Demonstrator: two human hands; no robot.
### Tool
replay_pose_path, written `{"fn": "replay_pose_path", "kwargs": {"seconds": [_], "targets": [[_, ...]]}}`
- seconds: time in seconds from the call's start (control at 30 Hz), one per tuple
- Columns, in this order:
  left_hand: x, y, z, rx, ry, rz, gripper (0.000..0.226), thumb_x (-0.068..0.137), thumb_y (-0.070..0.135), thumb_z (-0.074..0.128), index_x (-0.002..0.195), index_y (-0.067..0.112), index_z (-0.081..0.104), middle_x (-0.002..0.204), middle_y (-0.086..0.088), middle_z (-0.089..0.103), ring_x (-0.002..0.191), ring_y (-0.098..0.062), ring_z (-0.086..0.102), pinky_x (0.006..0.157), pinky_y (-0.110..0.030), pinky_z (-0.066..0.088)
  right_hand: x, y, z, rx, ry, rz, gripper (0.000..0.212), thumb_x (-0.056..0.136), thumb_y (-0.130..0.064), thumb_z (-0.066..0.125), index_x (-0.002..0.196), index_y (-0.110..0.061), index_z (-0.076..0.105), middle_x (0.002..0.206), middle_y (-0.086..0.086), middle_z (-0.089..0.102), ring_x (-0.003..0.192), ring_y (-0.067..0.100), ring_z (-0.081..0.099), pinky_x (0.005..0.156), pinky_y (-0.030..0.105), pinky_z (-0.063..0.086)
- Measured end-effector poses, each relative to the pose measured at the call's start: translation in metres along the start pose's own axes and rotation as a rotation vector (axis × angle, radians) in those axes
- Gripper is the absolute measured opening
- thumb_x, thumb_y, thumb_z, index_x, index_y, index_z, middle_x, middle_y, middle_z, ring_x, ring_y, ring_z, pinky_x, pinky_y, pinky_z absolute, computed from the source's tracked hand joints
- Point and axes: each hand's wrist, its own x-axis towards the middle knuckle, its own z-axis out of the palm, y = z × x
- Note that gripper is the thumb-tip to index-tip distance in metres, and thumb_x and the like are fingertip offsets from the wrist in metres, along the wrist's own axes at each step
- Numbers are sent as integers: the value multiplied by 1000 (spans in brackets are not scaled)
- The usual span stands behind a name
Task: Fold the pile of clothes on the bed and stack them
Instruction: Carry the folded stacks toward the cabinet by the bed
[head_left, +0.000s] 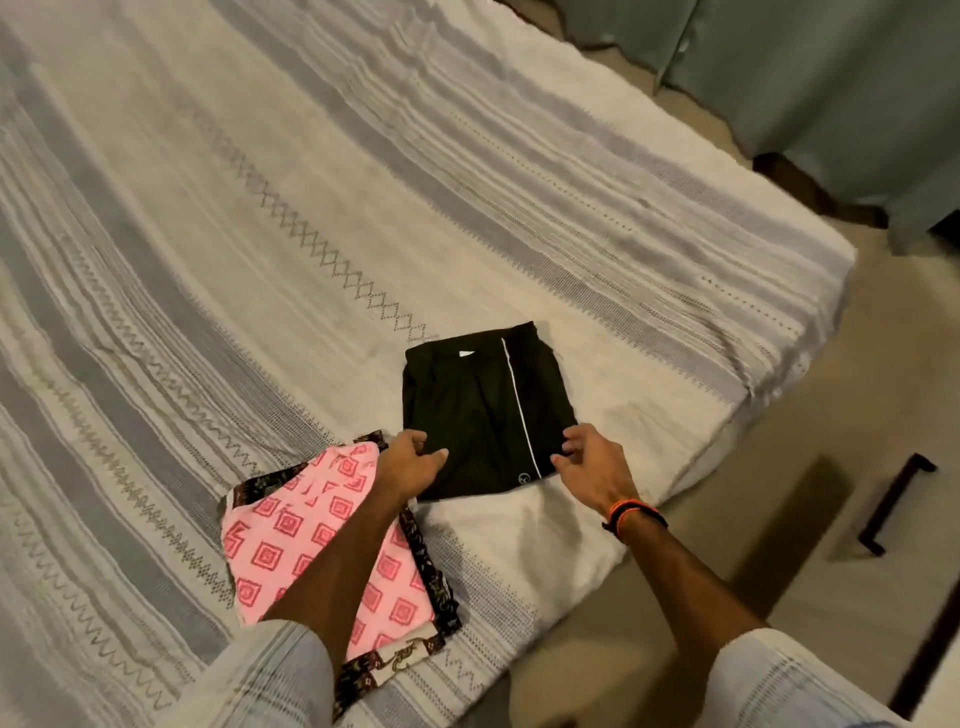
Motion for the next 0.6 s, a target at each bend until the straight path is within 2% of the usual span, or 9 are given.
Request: {"fn": "replay_pose_path", "kwargs": {"seconds": [0.2, 0.3, 0.37, 0.43, 0.5, 0.6], "targets": [[80, -3, 6, -5, 91, -129, 72, 85, 21, 75, 143, 0, 37, 143, -21, 47, 129, -36, 48, 106, -39, 40, 81, 1, 25, -64, 7, 68, 56, 87, -25, 71, 136, -9, 49, 133, 12, 56, 121, 28, 56, 105, 42, 46], [107, -10, 13, -3, 139, -200, 83, 78, 30, 80, 143, 1, 36, 143, -21, 43, 126, -39, 49, 104, -42, 43, 113, 6, 39, -141, 14, 102, 67, 87, -33, 70, 142, -9, 40, 141, 15, 44, 127, 33, 47, 109, 45, 41], [118, -16, 17, -34, 155, -194, 89, 71, 35, 84, 139, 2, 38, 137, -17, 49, 122, -36, 53, 102, -43, 47, 125, 9, 45, -165, 19, 128, 76, 85, -39, 72, 144, -7, 35, 142, 17, 40, 128, 36, 45, 109, 48, 40], [128, -20, 23, -116, 156, -203, 87, 70, 30, 86, 137, 2, 37, 127, -8, 55, 115, -27, 57, 98, -33, 48, 136, 13, 52, -124, 14, 156, 83, 82, -42, 75, 144, -7, 34, 142, 17, 39, 127, 36, 46, 109, 47, 41], [137, -22, 29, -179, 157, -209, 80, 70, 29, 87, 132, 3, 44, 118, -2, 60, 107, -20, 60, 91, -26, 48, 145, 16, 57, -75, 18, 177, 86, 79, -44, 78, 143, -5, 35, 140, 16, 42, 125, 35, 48, 108, 45, 42], [141, -21, 36, -217, 71, -225, 70, 68, 35, 88, 125, 7, 60, 118, -7, 68, 106, -24, 65, 95, -32, 52, 155, 14, 58, 96, -10, 247, 81, 77, -43, 80, 138, -6, 41, 133, 15, 55, 120, 35, 56, 102, 43, 47]]}}
